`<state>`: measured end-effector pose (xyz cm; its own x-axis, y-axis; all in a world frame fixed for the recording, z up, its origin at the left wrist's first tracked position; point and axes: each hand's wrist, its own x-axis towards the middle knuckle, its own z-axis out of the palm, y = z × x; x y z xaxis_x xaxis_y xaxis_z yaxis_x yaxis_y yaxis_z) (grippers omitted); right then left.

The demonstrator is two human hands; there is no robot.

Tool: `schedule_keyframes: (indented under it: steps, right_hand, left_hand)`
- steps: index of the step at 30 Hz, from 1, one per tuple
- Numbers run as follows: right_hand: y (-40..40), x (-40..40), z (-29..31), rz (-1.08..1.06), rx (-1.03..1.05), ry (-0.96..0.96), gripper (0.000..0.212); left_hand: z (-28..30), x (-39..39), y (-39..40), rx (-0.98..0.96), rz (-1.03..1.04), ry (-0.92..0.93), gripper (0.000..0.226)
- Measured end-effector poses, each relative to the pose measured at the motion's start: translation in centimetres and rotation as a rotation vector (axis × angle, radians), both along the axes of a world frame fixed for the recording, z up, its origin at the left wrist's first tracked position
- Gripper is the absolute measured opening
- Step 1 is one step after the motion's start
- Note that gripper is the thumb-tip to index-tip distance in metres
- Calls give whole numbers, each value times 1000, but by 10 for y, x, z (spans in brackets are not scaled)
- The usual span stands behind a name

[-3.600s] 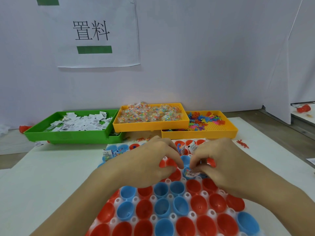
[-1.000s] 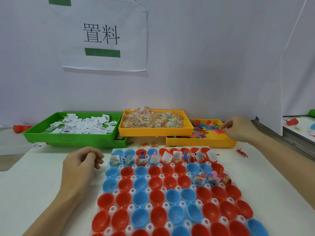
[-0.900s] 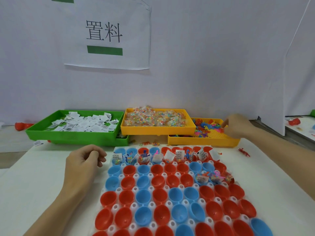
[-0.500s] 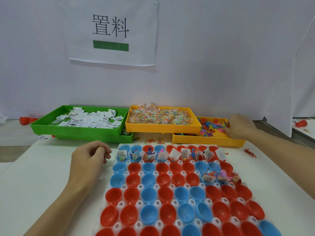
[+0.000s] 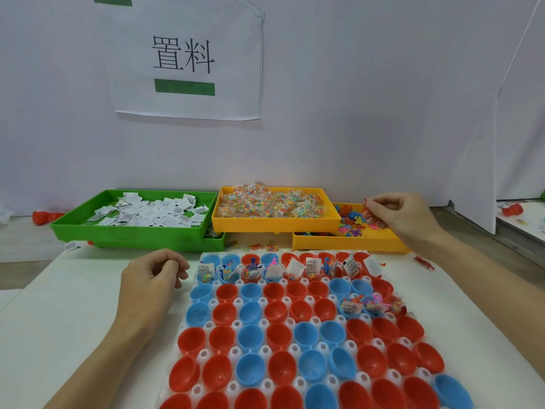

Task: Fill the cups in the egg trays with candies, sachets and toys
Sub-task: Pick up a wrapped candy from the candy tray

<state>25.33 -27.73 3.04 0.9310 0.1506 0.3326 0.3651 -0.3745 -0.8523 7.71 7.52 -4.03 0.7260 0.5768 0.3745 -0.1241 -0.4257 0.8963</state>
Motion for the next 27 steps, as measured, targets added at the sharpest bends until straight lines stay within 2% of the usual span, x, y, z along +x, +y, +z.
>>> schedule_keyframes:
  steps: [5,11,14,16,19,21,23,27]
  right_hand:
    - [15,-55,7,237,256,126,13]
    - [26,-103,0,286,114,57,13]
    - [27,-114,0,252,-3,-39,16]
    - [27,-120,2,266,-6,-57,20]
    - [27,-126,2,323,28,-21,17]
    - [28,-127,2,335,28,-3,18]
    - [29,-128,2,333,6,6,19]
    - [31,-131,-1,335,-21,-1,22]
  left_hand:
    - [2,-2,0,-13,-7,-3,37]
    - [14,-10,-10,-94,-9,-83,39]
    - [43,-14,-26,-7,-61,-120,39]
    - [68,-19,-44,74,-183,-115,34]
    - [100,-25,-81,245,-455,1,27]
    - [111,-21,-105,388,-561,115,17]
    - [113,-15,-123,461,-593,183,13]
    - [102,-4,-138,471,-572,209,15]
